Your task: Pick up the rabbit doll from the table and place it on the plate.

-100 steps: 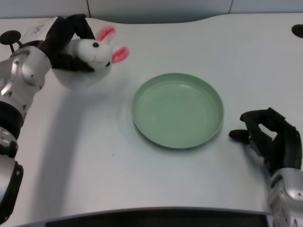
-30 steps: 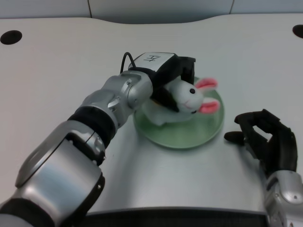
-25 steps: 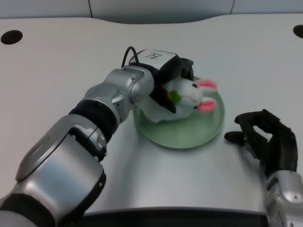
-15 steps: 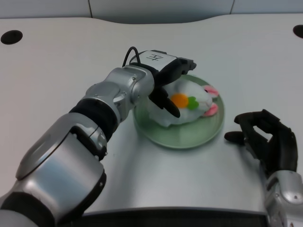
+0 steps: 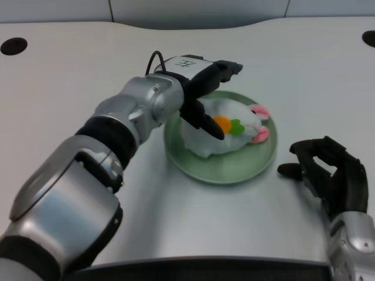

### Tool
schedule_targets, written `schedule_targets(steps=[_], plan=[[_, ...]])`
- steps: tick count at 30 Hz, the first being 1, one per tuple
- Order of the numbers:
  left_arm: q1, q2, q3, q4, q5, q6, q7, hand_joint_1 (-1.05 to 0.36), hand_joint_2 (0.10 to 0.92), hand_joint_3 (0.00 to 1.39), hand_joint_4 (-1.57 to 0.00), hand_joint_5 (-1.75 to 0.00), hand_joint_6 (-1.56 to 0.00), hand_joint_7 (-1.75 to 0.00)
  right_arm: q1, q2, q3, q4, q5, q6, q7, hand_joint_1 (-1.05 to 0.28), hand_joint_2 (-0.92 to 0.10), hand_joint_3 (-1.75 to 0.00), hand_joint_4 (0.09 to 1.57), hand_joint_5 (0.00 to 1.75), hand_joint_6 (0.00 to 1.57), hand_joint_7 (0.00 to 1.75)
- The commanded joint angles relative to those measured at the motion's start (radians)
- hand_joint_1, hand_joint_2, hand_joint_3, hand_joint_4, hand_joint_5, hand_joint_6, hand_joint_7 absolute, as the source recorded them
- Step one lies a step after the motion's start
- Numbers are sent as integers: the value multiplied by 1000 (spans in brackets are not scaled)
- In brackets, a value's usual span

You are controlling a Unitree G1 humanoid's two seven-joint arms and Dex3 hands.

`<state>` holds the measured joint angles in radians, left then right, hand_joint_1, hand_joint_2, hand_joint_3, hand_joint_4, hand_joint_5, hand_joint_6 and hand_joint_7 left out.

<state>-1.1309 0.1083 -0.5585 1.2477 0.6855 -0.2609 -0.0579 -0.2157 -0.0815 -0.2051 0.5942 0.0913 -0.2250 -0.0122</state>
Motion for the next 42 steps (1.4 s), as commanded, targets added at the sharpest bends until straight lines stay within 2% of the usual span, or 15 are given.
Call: schedule_targets(steps=[1,5,8,11,13,19,22,24,27,29,32,37,42], plan=[[29,63,38,-46,-43,-42,-31,-1048,921,102,1,1,1,1,-6,4,-4,11,7,-6,-5,-755,-921,-133,864,887,872,1123],[47,90,58,-81,-65,-56,-54,-1048,921,103,1,1,1,1,-11,2,-6,16,8,-5,-4,-749,-921,-132,869,878,877,1120],[104,181,123,-158,-133,-94,-110,-1048,921,106,1,1,1,1,-19,-4,-5,41,2,-27,0,-756,-921,-137,871,875,860,1113],[178,253,177,-236,-185,-131,-131,-1034,921,109,1,1,0,0,-24,-5,-7,47,4,-22,-2,-763,-921,-137,871,872,862,1122],[212,278,199,-277,-206,-131,-144,-1025,921,113,1,1,-8,-4,-27,-6,-9,54,8,-28,3,-760,-921,-137,873,872,861,1126],[319,338,260,-393,-258,-134,-165,-966,921,86,-24,-13,-34,-15,-29,-10,-8,50,3,-15,-2,-765,-921,-138,874,872,861,1139],[379,356,300,-445,-304,-135,-188,-961,921,93,-50,-26,-49,-20,-28,-9,-8,48,7,-19,4,-757,-921,-140,874,872,858,1142],[432,372,324,-488,-336,-132,-214,-950,921,105,-50,-27,-43,-16,-26,-8,-7,41,5,-13,-1,-760,-921,-139,877,875,862,1145],[496,392,349,-526,-360,-135,-224,-920,921,96,-60,-33,-45,-14,-26,-8,-9,45,9,-19,7,-759,-921,-138,875,879,858,1143],[547,400,373,-544,-391,-136,-237,-894,921,87,-64,-35,-58,-19,-24,-8,-11,36,13,-9,7,-760,-921,-137,870,880,854,1142],[618,395,402,-568,-426,-151,-231,-862,921,115,-89,-50,-88,-30,-22,-10,-10,26,11,3,2,-762,-921,-135,862,877,853,1145],[713,378,436,-627,-479,-136,-240,-791,921,173,-176,-100,-131,-39,-25,-13,-12,36,14,-3,9,-768,-921,-131,857,875,856,1150],[772,364,465,-662,-518,-127,-246,-779,921,183,-220,-129,-170,-50,-27,-13,-13,39,15,0,7,-775,-921,-124,867,879,855,1153]])
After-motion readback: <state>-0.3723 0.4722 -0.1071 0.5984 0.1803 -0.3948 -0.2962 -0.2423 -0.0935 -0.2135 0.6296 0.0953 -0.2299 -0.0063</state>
